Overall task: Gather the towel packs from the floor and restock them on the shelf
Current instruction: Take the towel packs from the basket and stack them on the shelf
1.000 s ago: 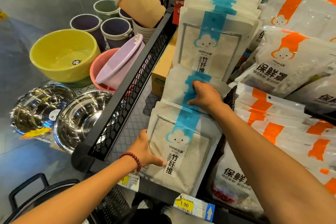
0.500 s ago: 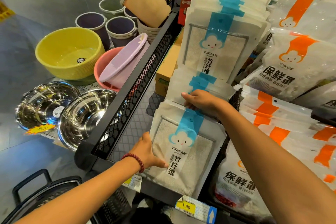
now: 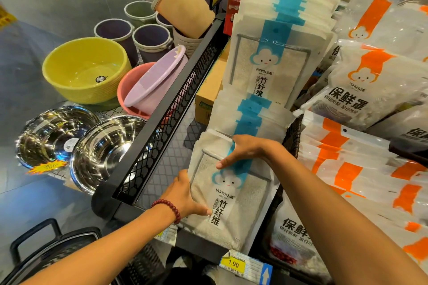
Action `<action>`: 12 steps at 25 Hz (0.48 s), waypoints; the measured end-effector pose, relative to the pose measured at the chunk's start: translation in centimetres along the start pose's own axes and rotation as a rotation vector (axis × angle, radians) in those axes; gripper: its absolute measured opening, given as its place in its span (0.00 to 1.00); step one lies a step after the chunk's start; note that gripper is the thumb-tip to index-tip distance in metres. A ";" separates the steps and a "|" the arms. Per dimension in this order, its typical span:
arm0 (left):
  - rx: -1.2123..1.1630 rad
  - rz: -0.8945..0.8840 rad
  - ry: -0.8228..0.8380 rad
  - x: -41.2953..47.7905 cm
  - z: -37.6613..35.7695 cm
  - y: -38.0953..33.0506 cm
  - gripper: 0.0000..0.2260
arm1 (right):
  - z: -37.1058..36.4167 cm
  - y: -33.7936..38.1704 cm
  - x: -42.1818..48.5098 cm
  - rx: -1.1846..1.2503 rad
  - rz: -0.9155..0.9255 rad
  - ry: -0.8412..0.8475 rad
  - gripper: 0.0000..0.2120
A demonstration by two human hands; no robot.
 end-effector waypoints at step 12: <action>0.063 -0.002 0.097 -0.2 -0.3 -0.3 0.53 | -0.9 -0.4 0.7 0.031 -0.044 0.024 0.42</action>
Point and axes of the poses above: each hand's wrist, its own x-axis towards the middle knuckle, its own z-axis out of the back of the hand, y = z × x, the point moved 8 cm from there along x, towards the middle knuckle, and after that the axes turned 4 degrees about x, right-handed, at the moved point
